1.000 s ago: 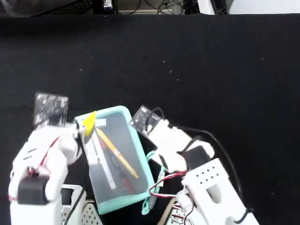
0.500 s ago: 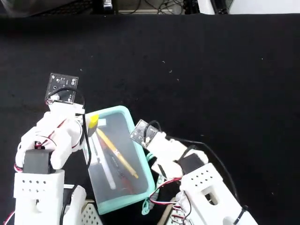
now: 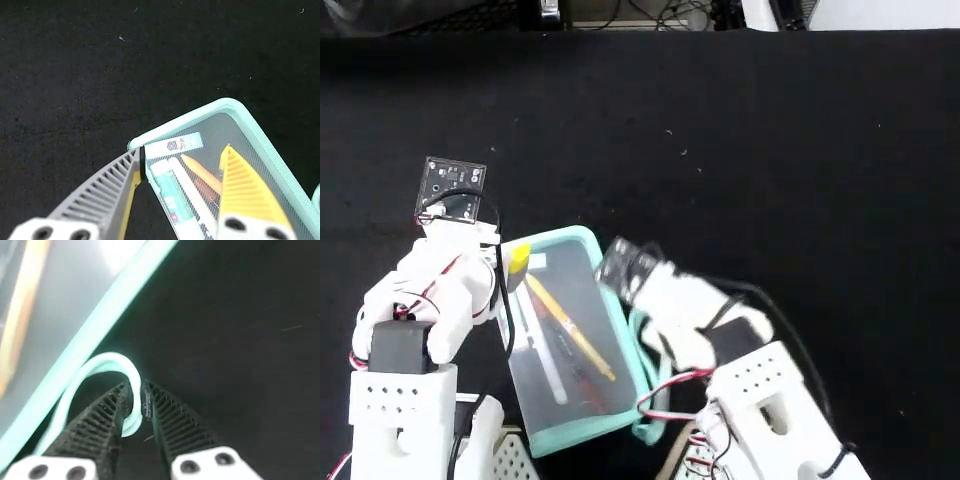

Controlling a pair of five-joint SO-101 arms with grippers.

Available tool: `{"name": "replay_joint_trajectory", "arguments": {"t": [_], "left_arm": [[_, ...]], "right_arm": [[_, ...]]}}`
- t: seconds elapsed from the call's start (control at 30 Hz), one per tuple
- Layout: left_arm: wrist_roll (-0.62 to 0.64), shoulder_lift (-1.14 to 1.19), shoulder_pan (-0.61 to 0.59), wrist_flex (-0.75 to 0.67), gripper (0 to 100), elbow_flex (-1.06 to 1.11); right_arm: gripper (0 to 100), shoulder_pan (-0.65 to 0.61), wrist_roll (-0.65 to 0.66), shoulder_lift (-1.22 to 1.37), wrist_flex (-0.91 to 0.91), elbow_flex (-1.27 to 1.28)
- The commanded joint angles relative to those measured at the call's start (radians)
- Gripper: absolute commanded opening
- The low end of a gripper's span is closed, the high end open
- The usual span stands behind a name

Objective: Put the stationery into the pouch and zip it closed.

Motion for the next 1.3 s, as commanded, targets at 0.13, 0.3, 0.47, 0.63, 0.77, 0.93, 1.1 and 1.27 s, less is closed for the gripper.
{"name": "replay_joint_trajectory", "arguments": {"t": [0.13,0.3,0.47,0.63,0.77,0.93,1.1,1.27], "left_arm": [[-0.002,-0.015,-0.008,-0.02,25,-0.022],[-0.002,-0.015,-0.007,-0.02,25,-0.022],[-0.002,-0.015,-0.007,-0.02,26,-0.022],[-0.002,-0.015,-0.005,-0.02,26,-0.022],[-0.002,-0.015,-0.004,-0.02,26,-0.022],[-0.002,-0.015,-0.005,-0.02,26,-0.022],[-0.002,-0.015,-0.005,-0.02,26,-0.022],[-0.002,-0.015,-0.005,-0.02,26,-0.022]], "right_arm": [[1.2,0.068,-0.054,-0.008,0.087,-0.417],[1.2,0.068,-0.054,-0.008,0.147,-0.587],[1.2,0.068,-0.054,-0.008,0.184,-0.717],[1.2,0.068,-0.054,-0.007,0.209,-0.842],[1.2,0.035,-0.054,0.038,0.275,-0.966],[1.2,-0.051,-0.097,0.179,0.394,-1.227],[1.2,-0.087,-0.117,0.367,0.503,-1.518],[1.2,-0.12,-0.135,0.519,0.608,-1.797]]}}
